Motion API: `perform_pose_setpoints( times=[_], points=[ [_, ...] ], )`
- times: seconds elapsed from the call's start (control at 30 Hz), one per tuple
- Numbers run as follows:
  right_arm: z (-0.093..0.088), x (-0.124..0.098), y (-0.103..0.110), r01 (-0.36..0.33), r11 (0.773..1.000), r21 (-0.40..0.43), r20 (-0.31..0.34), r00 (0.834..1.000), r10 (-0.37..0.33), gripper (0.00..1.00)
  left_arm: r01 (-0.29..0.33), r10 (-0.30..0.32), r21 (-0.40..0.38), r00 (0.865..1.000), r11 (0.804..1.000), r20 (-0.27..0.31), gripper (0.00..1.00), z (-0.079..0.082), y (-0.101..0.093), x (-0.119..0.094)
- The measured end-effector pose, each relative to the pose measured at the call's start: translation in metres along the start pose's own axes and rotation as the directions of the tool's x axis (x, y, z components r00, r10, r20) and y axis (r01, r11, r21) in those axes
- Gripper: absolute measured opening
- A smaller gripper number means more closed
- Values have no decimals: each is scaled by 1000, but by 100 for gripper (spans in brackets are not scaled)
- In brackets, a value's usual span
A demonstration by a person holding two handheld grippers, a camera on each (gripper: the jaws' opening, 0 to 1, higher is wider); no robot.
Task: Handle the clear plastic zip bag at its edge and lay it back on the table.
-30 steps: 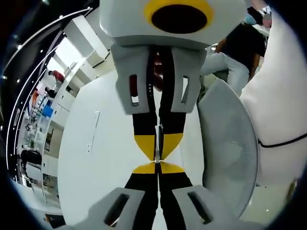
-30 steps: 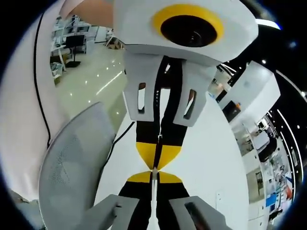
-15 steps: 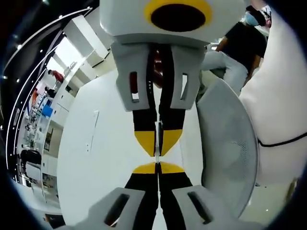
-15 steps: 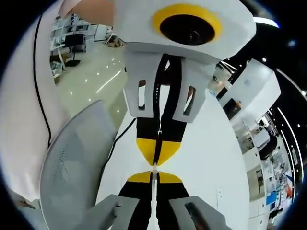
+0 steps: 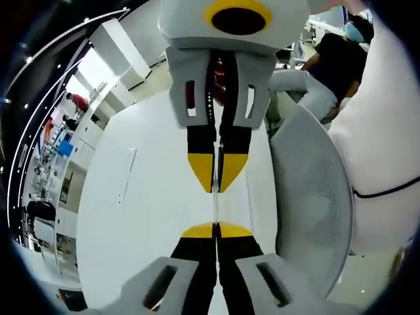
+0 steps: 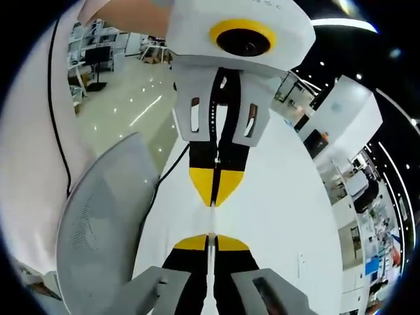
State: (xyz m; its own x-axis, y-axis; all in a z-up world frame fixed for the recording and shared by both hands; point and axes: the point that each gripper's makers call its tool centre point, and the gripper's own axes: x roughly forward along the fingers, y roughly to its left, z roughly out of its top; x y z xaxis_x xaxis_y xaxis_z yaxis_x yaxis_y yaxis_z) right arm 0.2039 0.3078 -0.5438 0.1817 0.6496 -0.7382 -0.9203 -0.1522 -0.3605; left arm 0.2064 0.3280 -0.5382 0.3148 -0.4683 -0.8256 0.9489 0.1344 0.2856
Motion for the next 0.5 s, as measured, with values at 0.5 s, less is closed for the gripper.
perform_pose_setpoints(
  times=[0.5],
  points=[
    [-7,-1,-1,3,1000,13,-12,1000,-3,0,-2,2,-14,1000,1000,6,0,-4,1,1]
  ],
)
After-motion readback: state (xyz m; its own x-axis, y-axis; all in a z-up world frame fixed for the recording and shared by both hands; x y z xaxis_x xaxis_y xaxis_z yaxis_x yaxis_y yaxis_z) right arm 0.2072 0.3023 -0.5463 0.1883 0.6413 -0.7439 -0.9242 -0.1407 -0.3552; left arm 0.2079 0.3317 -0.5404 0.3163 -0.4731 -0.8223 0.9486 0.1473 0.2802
